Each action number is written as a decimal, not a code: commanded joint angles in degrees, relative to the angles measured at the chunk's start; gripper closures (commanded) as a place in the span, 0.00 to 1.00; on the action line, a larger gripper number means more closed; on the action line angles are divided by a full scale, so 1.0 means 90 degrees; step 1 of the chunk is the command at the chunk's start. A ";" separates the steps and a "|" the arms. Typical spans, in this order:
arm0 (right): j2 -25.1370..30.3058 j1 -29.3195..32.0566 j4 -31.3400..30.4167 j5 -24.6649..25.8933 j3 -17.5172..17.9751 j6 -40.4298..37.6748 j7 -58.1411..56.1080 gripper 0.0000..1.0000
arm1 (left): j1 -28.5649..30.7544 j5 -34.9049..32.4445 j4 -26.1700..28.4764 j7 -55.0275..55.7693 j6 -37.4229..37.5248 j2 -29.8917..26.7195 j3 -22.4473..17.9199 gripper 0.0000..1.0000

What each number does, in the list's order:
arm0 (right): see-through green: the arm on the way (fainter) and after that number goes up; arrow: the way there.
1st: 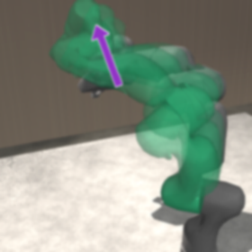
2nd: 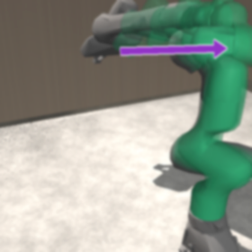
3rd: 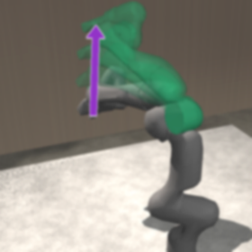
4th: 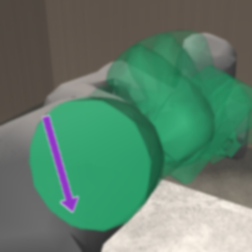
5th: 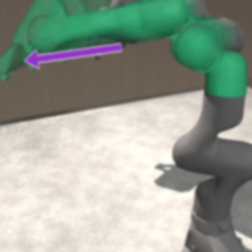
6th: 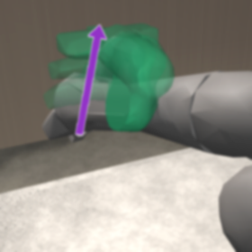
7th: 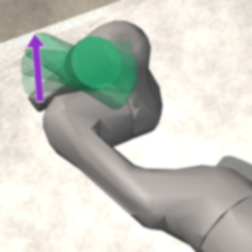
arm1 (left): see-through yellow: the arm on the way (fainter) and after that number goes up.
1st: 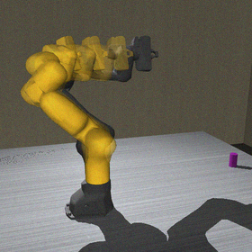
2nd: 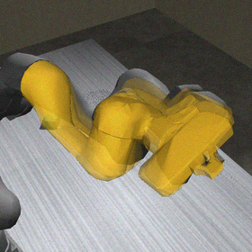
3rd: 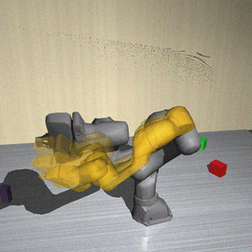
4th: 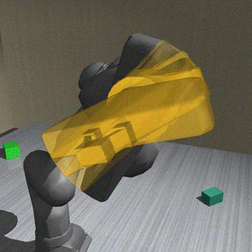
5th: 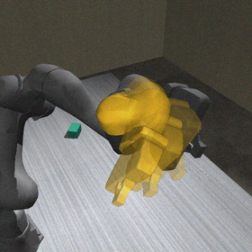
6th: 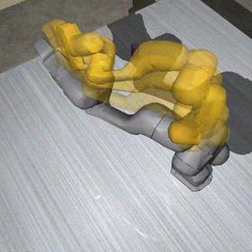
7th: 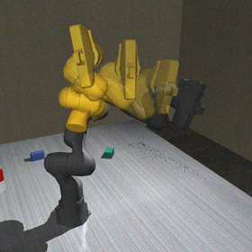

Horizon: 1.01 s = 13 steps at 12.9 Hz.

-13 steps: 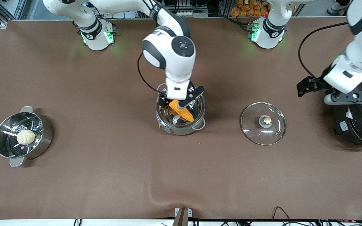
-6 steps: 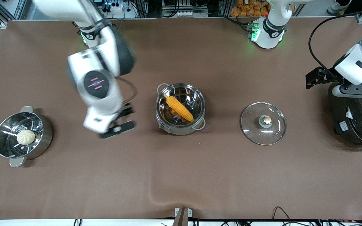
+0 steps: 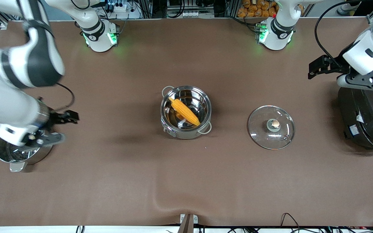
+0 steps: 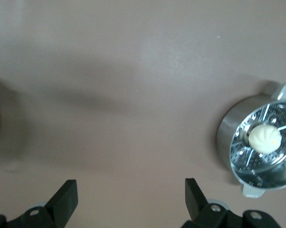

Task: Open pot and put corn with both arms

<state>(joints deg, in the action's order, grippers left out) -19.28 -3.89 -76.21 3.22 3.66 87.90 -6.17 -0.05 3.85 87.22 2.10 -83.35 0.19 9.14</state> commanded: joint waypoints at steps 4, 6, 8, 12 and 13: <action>0.1847 0.0403 -0.1219 -0.0289 0.0140 -0.0253 0.0870 0.00 | 0.0006 0.0002 -0.0023 0.1151 0.0354 -0.0470 0.0039 0.00; 0.2034 0.0520 -0.1191 -0.0570 0.0121 -0.0517 0.0930 0.00 | -0.0024 -0.0571 -0.0033 0.1124 0.0354 -0.0461 0.0175 0.00; 0.2083 0.0628 -0.1181 -0.0621 0.0101 -0.0548 0.0930 0.00 | -0.0004 -0.0799 -0.0033 0.1133 0.0354 -0.0461 0.0361 0.00; 0.2074 0.0579 -0.1151 -0.0650 0.0101 -0.0548 0.1475 0.00 | 0.0054 -0.0838 -0.0004 0.1095 0.0141 -0.0402 0.0342 0.00; 0.2074 0.0569 -0.1142 -0.0650 0.0101 -0.0548 0.1486 0.00 | 0.0064 -0.0838 -0.0004 0.1085 0.0062 -0.0392 0.0332 0.00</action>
<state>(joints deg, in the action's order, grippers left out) -1.81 0.65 -85.26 -1.22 3.91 82.65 5.18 0.11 -2.40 87.21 11.61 -81.50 -3.46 11.97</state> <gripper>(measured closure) 0.000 0.000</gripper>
